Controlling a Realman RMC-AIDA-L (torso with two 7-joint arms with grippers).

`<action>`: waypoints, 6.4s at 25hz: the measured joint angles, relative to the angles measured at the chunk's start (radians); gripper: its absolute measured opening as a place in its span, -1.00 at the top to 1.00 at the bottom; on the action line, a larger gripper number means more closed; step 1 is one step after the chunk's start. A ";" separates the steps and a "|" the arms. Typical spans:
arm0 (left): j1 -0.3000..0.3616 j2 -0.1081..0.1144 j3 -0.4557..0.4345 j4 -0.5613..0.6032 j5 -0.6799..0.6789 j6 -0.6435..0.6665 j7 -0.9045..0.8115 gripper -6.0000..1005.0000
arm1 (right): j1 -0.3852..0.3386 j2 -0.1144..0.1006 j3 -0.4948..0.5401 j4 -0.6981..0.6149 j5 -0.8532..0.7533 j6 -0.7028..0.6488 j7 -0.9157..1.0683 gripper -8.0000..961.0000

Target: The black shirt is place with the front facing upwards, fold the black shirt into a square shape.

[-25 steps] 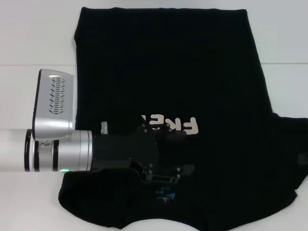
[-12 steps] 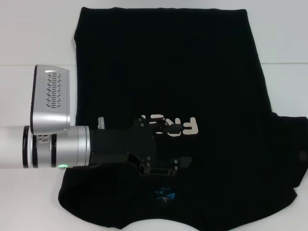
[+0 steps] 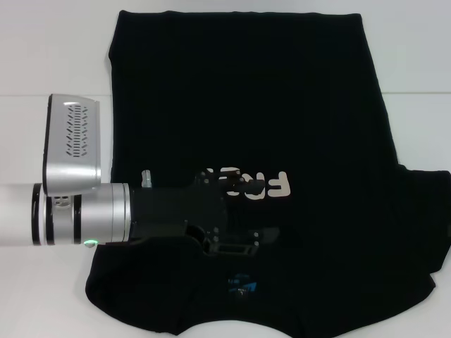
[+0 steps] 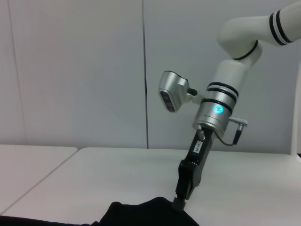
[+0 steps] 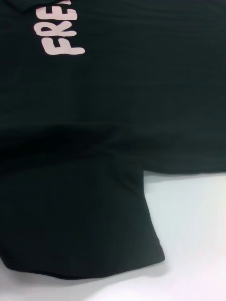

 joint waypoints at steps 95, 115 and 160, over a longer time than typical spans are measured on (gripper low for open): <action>0.270 0.148 -0.267 0.221 0.137 0.205 -0.537 -0.52 | -0.029 0.148 -0.121 -0.058 0.554 -0.097 -0.583 -0.94; 0.230 0.071 -0.307 0.229 0.451 0.034 -0.552 -0.49 | 0.018 0.138 -0.072 -0.066 0.558 -0.090 -0.560 -0.94; 0.221 0.065 -0.330 0.269 0.495 0.056 -0.570 0.94 | 0.024 0.079 -0.116 -0.137 0.031 -0.299 -0.264 -0.78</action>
